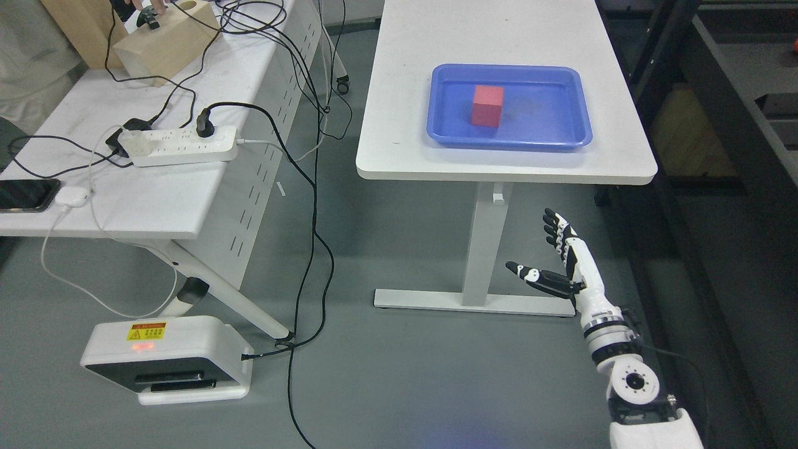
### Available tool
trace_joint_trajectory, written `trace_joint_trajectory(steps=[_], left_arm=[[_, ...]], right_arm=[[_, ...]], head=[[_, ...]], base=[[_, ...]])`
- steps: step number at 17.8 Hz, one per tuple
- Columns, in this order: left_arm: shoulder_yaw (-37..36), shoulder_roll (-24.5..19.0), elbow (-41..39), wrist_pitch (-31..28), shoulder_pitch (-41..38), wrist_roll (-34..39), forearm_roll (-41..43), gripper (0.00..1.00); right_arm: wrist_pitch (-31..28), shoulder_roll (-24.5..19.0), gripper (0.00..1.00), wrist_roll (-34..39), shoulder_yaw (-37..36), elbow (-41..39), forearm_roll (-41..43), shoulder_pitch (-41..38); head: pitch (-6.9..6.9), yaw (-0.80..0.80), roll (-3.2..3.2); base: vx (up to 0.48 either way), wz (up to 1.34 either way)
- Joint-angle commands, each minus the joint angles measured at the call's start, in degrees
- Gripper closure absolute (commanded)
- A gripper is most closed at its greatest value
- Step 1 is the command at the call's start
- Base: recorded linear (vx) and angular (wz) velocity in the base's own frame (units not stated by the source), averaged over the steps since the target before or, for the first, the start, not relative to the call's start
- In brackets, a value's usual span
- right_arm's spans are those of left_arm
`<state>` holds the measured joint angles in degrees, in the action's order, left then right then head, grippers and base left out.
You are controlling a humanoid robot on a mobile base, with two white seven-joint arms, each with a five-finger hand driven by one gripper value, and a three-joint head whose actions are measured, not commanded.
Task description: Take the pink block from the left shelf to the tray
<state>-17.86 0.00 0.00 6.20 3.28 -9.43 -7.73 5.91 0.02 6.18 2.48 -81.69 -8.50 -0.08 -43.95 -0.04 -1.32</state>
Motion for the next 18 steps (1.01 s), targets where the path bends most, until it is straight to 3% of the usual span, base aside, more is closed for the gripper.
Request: trace_joint_trajectory(steps=[1, 18], left_arm=[[-0.77, -1.0, -1.0, -0.05, 0.76, 0.02, 0.0, 0.0], [-0.78, -1.0, -1.0, -0.05, 1.73, 0.02, 0.0, 0.0]], right_arm=[[0.33, 0.98, 0.0, -0.03, -4.67, 1.53, -0.03, 1.66], [1.12, 0.98, 0.0, -2.14, -6.09, 3.12, 4.98, 3.51]], head=[[0.0, 0.0, 0.0], [0.0, 0.0, 0.0]], base=[[0.0, 0.0], [0.0, 0.0]])
